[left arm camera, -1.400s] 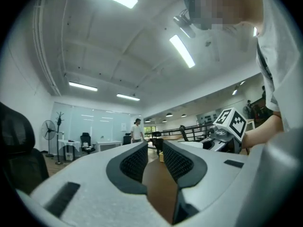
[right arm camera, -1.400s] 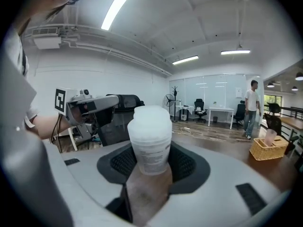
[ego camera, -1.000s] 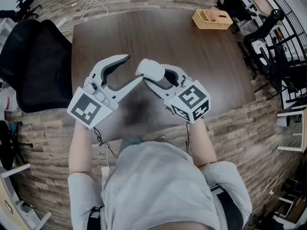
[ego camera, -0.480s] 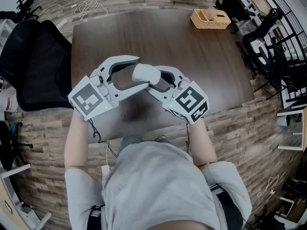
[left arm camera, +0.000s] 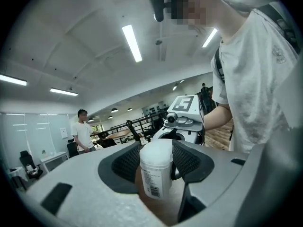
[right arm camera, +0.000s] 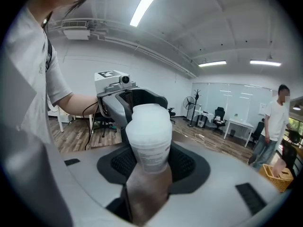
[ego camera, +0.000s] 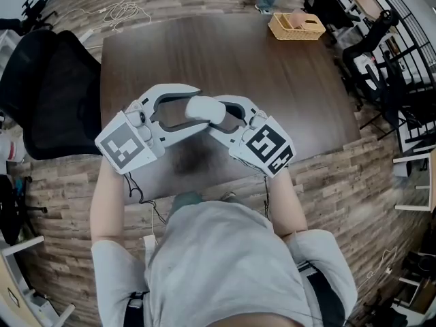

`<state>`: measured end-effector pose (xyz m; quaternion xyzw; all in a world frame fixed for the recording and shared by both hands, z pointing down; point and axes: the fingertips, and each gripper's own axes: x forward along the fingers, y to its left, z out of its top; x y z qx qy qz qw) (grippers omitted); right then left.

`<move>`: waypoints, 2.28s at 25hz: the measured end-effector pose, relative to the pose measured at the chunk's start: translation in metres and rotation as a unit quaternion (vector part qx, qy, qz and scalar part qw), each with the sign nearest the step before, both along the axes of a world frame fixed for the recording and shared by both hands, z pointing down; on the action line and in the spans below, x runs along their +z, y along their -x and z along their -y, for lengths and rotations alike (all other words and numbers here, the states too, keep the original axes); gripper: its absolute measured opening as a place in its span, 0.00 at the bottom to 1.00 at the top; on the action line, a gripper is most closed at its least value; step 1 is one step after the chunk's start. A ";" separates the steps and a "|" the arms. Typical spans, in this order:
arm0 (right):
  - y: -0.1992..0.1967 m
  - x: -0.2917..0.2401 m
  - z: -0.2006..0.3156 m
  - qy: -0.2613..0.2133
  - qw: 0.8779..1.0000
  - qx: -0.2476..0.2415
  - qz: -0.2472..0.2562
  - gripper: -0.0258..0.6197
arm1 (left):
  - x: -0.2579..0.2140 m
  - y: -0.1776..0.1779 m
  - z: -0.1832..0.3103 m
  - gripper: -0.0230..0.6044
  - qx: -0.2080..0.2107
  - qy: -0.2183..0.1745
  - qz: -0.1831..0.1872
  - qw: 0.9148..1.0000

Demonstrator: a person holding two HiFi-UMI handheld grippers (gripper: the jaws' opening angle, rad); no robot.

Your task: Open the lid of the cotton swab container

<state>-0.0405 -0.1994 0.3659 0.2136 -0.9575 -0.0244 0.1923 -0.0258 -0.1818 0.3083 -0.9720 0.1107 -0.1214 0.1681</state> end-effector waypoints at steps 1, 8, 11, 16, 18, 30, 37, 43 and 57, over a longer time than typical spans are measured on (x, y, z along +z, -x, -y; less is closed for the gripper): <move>0.001 0.000 0.000 0.000 1.000 0.000 -0.001 0.34 | 0.000 0.001 0.000 0.38 0.000 -0.005 0.002 1.000; 0.004 0.002 0.000 0.018 1.000 0.000 -0.007 0.34 | -0.001 0.003 -0.004 0.38 0.003 -0.047 0.020 0.999; 0.002 0.004 0.000 0.035 0.999 0.006 0.006 0.33 | -0.001 0.002 -0.005 0.37 0.001 -0.068 0.036 0.997; 0.002 0.002 0.003 0.025 0.999 0.029 0.014 0.33 | -0.002 0.009 -0.004 0.37 -0.023 -0.067 0.023 0.997; 0.002 0.002 0.004 0.021 0.999 0.033 0.016 0.33 | -0.002 0.010 -0.003 0.37 -0.030 -0.069 0.013 0.997; -0.005 -0.002 0.008 0.007 0.998 0.054 0.015 0.34 | -0.027 0.017 -0.018 0.31 -0.028 -0.041 -0.070 0.996; -0.012 -0.005 0.015 0.007 0.996 0.087 0.036 0.34 | -0.027 0.019 -0.014 0.30 -0.057 -0.041 -0.078 0.995; -0.024 -0.008 0.025 -0.003 0.991 0.128 0.047 0.34 | -0.034 0.035 0.008 0.27 -0.154 -0.014 -0.147 0.977; -0.061 -0.029 0.037 -0.025 0.977 0.199 0.078 0.34 | -0.031 0.084 0.026 0.08 -0.352 -0.023 -0.187 0.917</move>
